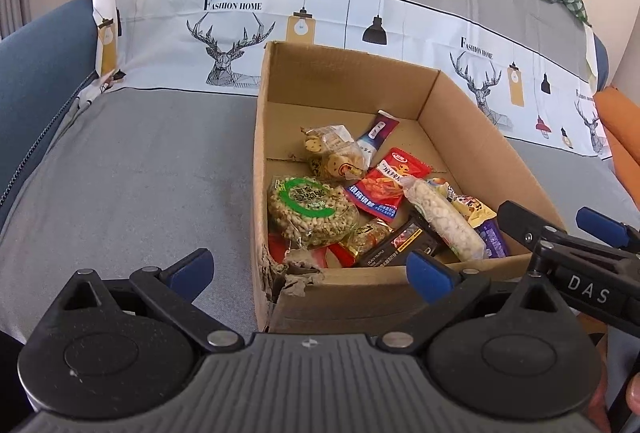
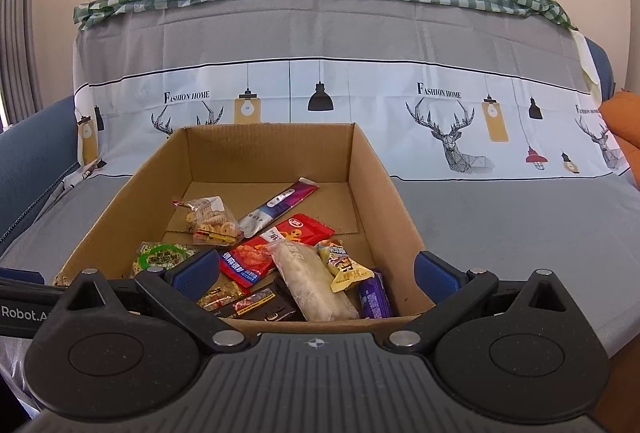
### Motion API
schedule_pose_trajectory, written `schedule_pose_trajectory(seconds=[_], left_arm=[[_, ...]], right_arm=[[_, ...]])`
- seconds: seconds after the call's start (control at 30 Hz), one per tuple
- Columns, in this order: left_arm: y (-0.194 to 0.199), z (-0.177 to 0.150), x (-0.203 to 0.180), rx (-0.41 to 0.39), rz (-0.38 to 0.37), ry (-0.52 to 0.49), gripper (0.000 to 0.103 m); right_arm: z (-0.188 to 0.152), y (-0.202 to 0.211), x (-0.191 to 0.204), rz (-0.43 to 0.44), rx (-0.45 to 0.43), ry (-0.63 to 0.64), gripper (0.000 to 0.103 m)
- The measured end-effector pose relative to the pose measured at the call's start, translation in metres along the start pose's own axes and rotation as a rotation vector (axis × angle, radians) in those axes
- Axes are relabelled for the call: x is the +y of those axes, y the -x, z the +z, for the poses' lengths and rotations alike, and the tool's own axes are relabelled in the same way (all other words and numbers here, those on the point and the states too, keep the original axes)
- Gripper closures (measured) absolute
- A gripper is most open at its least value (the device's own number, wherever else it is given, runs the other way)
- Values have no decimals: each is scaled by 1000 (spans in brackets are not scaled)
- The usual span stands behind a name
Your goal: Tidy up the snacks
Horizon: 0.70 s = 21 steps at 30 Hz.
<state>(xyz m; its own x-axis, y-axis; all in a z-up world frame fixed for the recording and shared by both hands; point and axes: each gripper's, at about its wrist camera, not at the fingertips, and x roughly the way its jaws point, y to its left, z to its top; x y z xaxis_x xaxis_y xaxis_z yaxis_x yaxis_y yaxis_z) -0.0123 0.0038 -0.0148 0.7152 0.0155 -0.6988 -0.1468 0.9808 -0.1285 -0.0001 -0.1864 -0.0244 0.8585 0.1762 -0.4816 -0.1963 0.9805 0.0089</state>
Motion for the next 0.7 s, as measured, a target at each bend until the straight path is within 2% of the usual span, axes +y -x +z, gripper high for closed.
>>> schedule_pose_trajectory(seconds=[0.7], left_arm=[[2,0,0,0,-2,1,1]], right_arm=[[0,0,3,-2,-7,12,1]])
